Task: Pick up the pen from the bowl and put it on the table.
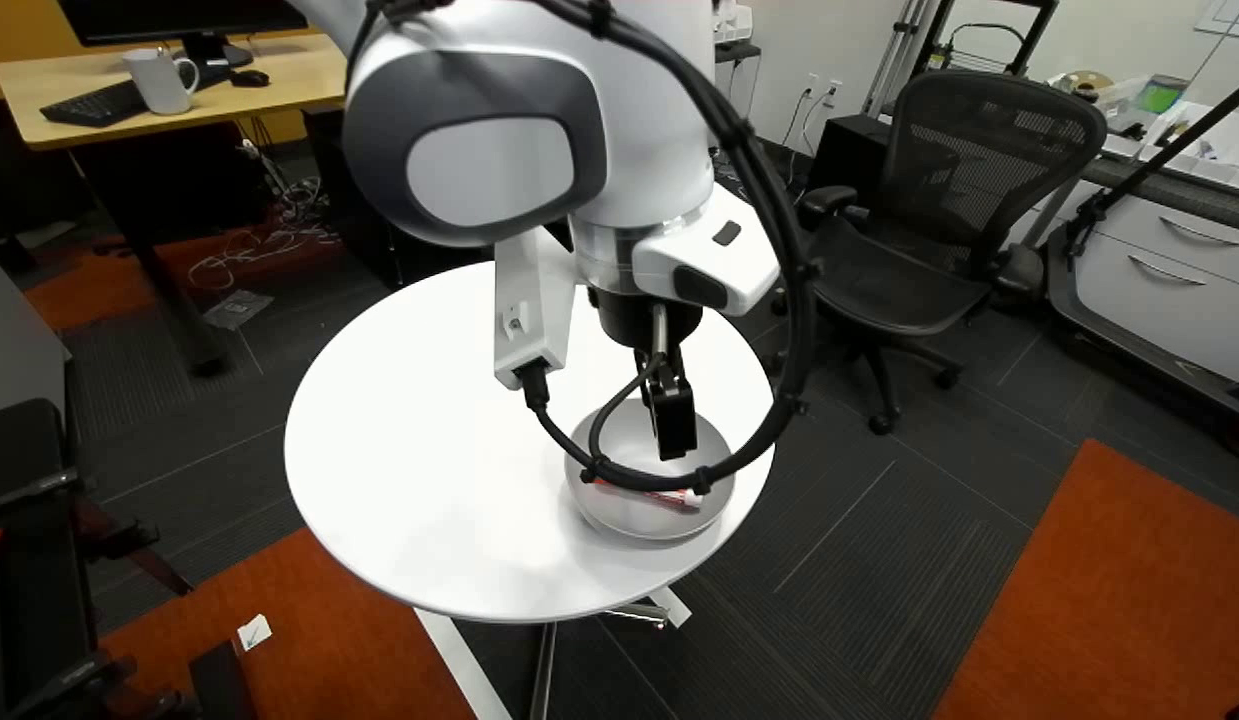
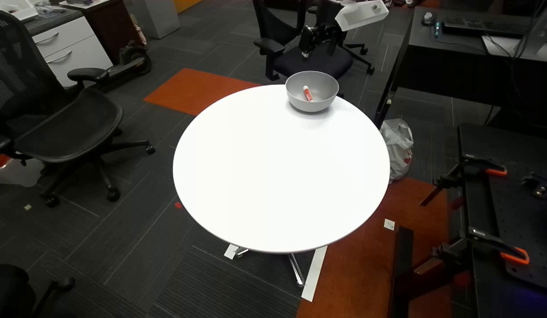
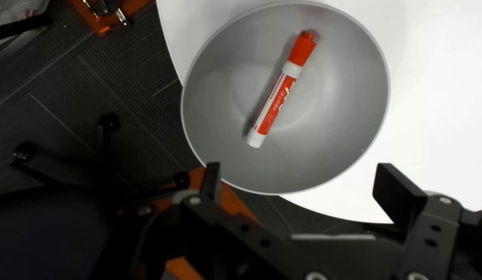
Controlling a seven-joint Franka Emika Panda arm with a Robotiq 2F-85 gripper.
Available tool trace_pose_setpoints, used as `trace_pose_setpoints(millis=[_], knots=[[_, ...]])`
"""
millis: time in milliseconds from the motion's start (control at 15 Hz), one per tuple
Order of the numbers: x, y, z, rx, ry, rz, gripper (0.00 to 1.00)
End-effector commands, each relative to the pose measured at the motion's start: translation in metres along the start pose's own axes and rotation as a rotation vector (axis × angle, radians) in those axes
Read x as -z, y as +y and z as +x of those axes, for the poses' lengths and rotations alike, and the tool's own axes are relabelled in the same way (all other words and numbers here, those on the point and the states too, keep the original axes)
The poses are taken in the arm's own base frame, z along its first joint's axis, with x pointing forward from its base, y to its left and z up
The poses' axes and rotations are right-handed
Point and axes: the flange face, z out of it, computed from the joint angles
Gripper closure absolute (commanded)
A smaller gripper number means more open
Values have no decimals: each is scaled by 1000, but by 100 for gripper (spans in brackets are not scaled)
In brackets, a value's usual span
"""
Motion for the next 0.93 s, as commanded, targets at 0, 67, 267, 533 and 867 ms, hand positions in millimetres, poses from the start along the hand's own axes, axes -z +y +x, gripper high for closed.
trace_pose_setpoints(millis=[0, 67, 267, 533, 867], knots=[[-33, -5, 11, -65, -50, -1, 0], [-42, -6, 10, -67, -63, -10, 0], [-68, -14, 7, -83, -93, -22, 0], [-92, -17, 5, -108, -115, -32, 0], [-113, -18, 5, -130, -134, -35, 0]])
